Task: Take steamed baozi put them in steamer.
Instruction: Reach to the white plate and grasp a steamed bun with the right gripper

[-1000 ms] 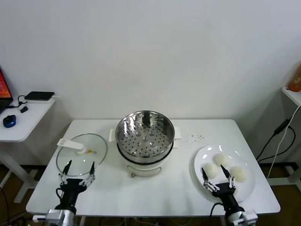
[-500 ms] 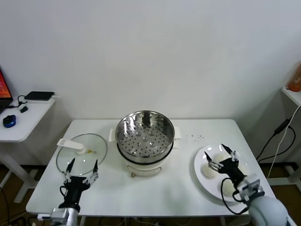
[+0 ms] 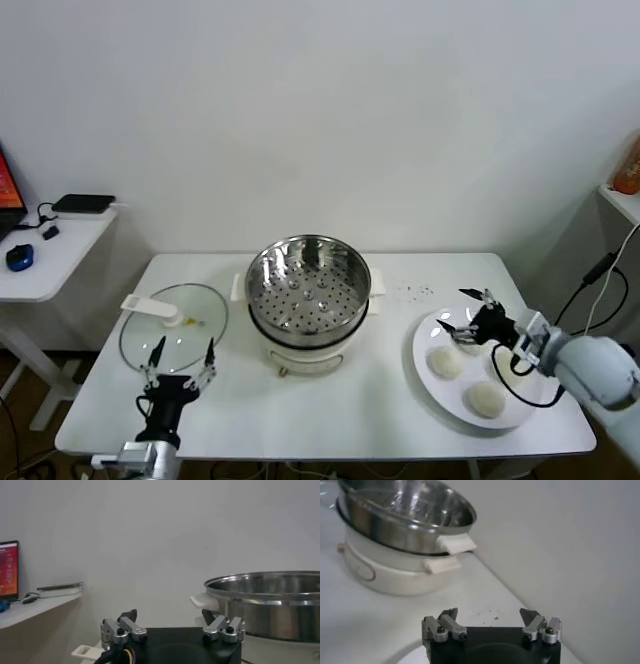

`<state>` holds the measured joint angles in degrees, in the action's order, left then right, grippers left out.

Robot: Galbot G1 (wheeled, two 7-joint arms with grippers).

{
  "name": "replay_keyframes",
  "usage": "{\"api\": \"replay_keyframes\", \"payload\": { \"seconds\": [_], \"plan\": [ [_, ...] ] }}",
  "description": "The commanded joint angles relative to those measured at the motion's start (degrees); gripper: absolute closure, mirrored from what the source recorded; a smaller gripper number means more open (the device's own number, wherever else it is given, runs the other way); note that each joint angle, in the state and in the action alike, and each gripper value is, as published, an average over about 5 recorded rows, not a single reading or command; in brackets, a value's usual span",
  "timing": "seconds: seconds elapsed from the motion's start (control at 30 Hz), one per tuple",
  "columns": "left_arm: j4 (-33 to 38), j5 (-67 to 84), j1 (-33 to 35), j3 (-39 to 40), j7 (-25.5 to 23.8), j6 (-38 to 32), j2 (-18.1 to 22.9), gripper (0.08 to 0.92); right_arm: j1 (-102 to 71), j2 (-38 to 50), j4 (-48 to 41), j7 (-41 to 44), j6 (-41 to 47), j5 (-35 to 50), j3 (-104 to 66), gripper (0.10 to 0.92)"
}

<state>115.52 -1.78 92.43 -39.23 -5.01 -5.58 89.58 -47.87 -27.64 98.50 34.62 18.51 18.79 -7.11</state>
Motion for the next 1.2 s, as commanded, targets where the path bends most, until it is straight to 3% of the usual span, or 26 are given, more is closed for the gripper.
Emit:
{"api": "replay_keyframes", "payload": {
  "seconds": [0.03,0.23,0.47,0.8,1.2],
  "plan": [
    [-0.35,-0.12,-0.44,0.14,0.31,-0.14,0.34,0.177,21.32,6.65,-6.83,15.67,0.66,-1.03,16.55,0.203],
    [-0.37,0.04,-0.56,0.21,0.32,0.4,0.17,0.177,42.44,4.57,-14.74,26.95,-2.5,-2.48,37.6,0.203],
    [-0.02,0.34,-0.12,0.28,0.19,0.98,-0.81,0.177,56.42,1.9,-23.5,33.35,-6.05,-6.44,57.06,0.203],
    [1.53,2.17,-0.01,-0.22,-1.76,2.04,-1.62,0.177,65.18,-5.2,-33.3,35.38,-8.74,-9.66,69.45,0.203],
    [1.74,4.13,0.48,0.08,-1.75,2.08,-4.6,0.177,62.28,-13.88,-41.78,32.02,-11.0,-14.51,70.13,0.203]
  ]
}}
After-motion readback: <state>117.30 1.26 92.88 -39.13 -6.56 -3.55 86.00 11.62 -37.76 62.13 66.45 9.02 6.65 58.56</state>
